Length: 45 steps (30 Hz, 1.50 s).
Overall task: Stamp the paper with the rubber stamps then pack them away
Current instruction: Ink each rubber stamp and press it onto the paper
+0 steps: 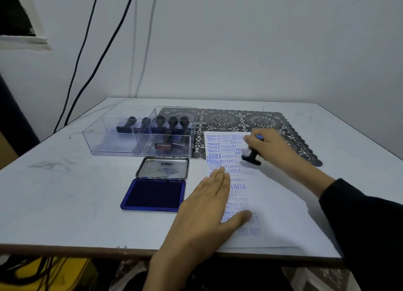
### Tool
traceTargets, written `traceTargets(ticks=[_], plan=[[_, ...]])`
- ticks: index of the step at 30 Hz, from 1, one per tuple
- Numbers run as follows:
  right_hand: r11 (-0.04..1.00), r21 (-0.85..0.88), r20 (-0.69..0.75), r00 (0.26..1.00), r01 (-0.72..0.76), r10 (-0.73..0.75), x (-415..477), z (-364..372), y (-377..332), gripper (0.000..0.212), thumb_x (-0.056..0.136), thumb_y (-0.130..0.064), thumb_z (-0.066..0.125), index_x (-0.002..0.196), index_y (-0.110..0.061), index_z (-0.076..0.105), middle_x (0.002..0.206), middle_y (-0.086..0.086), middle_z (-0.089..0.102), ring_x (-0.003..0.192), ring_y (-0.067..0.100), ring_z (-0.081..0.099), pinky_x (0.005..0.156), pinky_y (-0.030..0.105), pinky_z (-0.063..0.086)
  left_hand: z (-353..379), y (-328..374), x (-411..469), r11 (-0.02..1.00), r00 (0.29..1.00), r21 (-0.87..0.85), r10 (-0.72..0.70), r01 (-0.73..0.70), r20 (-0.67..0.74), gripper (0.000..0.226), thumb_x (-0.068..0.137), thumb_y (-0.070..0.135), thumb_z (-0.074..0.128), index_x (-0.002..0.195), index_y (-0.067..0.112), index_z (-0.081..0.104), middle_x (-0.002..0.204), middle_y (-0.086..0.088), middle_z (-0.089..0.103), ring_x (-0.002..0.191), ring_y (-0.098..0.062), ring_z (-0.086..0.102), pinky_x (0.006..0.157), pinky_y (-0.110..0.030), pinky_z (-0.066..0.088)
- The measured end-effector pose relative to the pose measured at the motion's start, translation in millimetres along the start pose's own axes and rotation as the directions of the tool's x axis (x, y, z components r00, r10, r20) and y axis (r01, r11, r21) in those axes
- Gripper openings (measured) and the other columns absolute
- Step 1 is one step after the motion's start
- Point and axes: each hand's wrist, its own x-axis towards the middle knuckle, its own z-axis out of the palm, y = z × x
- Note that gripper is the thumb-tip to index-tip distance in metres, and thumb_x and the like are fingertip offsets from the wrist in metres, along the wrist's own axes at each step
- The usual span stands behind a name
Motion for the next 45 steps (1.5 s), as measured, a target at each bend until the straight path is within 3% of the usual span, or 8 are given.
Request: traceTargets(ticks=[4,12,18,27,31,35,41,45], plan=[[0.947,0.318,-0.046,0.996,-0.052,0.070,7.8,-17.5,-20.6,0.035,0.094,-0.016,0.053,0.060,-0.013,0.046,0.044,0.000,0.036,0.033,0.008,0.023,0.037,0.014,0.017,-9.3,-10.4,-12.5,1.000,0.990,0.005,-0.004,0.005,-0.138,0.081,0.084,0.073,0.025,0.151,0.037,-0.003,0.153,0.026,-0.016,0.132,0.018,-0.022,0.100,0.000,-0.017],[0.915,0.401,0.075,0.995,0.034,-0.070,1.7,0.7,-79.4,0.035,0.095,-0.017,0.053,0.061,-0.014,0.047,0.053,0.005,0.048,0.035,0.007,0.025,0.037,0.013,0.018,-48.4,-70.7,-44.5,0.951,0.919,-0.083,-0.309,0.298,-0.245,0.113,0.051,0.094,0.037,0.149,0.046,0.005,0.152,0.034,-0.004,0.137,0.016,-0.002,0.109,-0.016,0.011],[0.951,0.241,0.191,0.952,0.192,-0.240,-5.2,55.2,-108.6,0.032,0.095,-0.023,0.054,0.064,-0.014,0.049,0.056,0.000,0.048,0.040,0.004,0.038,0.044,0.016,0.032,-57.7,-82.4,-53.0,0.922,0.914,-0.171,-0.374,0.348,-0.155,0.104,0.044,0.096,0.050,0.132,0.068,0.003,0.152,0.030,0.014,0.139,0.001,0.024,0.112,-0.034,0.032],[0.874,-0.232,0.191,0.901,0.427,-0.389,-29.4,137.5,-118.3,0.030,0.096,-0.037,0.043,0.069,-0.023,0.040,0.068,0.001,0.047,0.069,0.033,0.051,0.057,0.034,0.030,-56.7,-81.8,-49.6,0.935,0.926,-0.174,-0.337,0.308,-0.170,0.087,0.049,0.084,0.063,0.120,0.069,0.016,0.110,0.041,0.047,0.101,0.014,0.050,0.070,-0.016,0.043],[0.807,-0.311,0.121,0.863,0.502,-0.490,-35.3,146.0,-113.7,0.023,0.098,-0.034,0.039,0.088,-0.016,0.050,0.066,0.006,0.049,0.060,0.033,0.043,0.053,0.035,0.026,-55.3,-81.9,-48.9,0.923,0.914,-0.172,-0.372,0.345,-0.164,0.089,0.049,0.083,0.065,0.124,0.060,0.024,0.125,0.032,0.050,0.101,0.009,0.053,0.067,-0.016,0.040],[0.740,-0.390,0.019,0.808,0.548,-0.589,-47.4,148.9,-107.5,0.016,0.089,-0.025,0.056,0.078,-0.015,0.051,0.049,0.002,0.051,0.041,0.028,0.035,0.044,0.026,0.022,-50.0,-86.1,-49.0,0.914,0.898,-0.159,-0.400,0.374,-0.184,0.094,0.046,0.084,0.063,0.128,0.051,0.031,0.128,0.027,0.052,0.104,0.002,0.055,0.067,-0.015,0.039],[0.735,-0.388,-0.011,0.794,0.556,-0.607,-49.5,149.4,-103.1,0.015,0.091,-0.026,0.055,0.081,-0.015,0.050,0.050,0.000,0.052,0.042,0.028,0.040,0.046,0.026,0.024,-50.2,-86.3,-50.0,0.915,0.905,-0.171,-0.392,0.364,-0.169,0.087,0.049,0.081,0.065,0.125,0.053,0.033,0.132,0.024,0.051,0.103,0.004,0.054,0.067,-0.015,0.039],[0.874,-0.157,0.162,0.885,0.461,-0.437,-37.6,140.3,-105.2,0.022,0.096,-0.036,0.046,0.081,-0.020,0.049,0.069,0.002,0.059,0.066,0.028,0.050,0.057,0.037,0.039,-55.4,-79.7,-50.2,0.927,0.921,-0.203,-0.350,0.315,-0.170,0.089,0.048,0.083,0.064,0.124,0.065,0.021,0.126,0.034,0.047,0.105,0.005,0.052,0.070,-0.018,0.042]])
